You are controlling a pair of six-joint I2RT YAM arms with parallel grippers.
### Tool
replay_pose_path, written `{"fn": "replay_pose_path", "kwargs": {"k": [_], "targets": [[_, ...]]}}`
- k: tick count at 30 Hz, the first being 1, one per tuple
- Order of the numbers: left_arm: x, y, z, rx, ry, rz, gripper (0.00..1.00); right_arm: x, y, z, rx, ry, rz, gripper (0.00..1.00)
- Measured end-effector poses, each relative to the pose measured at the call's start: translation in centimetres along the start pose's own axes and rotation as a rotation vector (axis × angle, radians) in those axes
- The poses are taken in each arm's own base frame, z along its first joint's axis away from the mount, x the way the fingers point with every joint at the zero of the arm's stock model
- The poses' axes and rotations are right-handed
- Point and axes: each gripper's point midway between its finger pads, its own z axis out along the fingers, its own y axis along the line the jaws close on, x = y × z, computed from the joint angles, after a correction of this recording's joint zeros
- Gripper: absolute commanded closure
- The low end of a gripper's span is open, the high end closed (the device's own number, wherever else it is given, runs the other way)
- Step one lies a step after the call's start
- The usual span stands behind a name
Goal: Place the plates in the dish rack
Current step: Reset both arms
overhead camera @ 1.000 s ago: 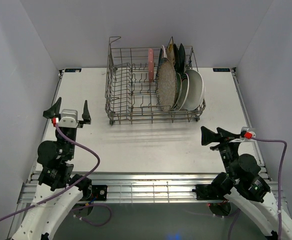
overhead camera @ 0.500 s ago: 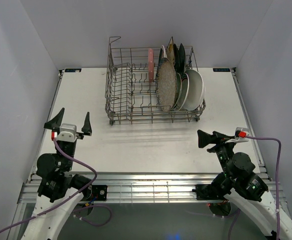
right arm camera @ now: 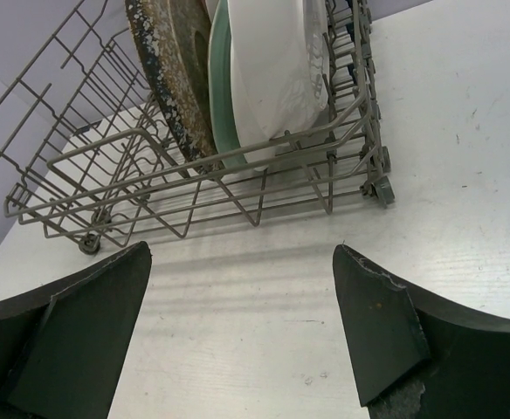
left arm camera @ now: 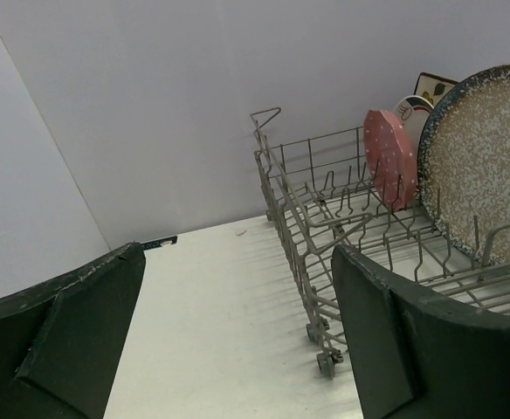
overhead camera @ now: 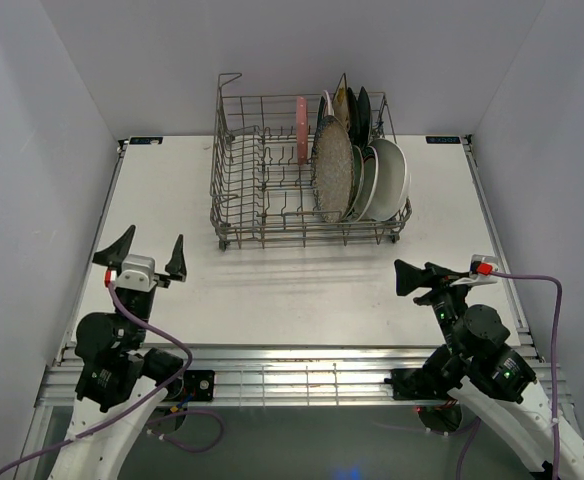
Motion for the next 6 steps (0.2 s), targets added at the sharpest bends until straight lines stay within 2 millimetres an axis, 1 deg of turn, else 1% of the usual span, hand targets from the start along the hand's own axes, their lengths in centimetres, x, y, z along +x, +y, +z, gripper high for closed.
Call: {"fn": "replay_pose_path", "kwargs": {"k": [6], "targets": [[0.27, -0.15, -0.17, 0.007, 0.010, -0.008, 0.02, 0.00, 0.01, 0.00, 0.000, 0.000, 0.004, 0.10]]}}
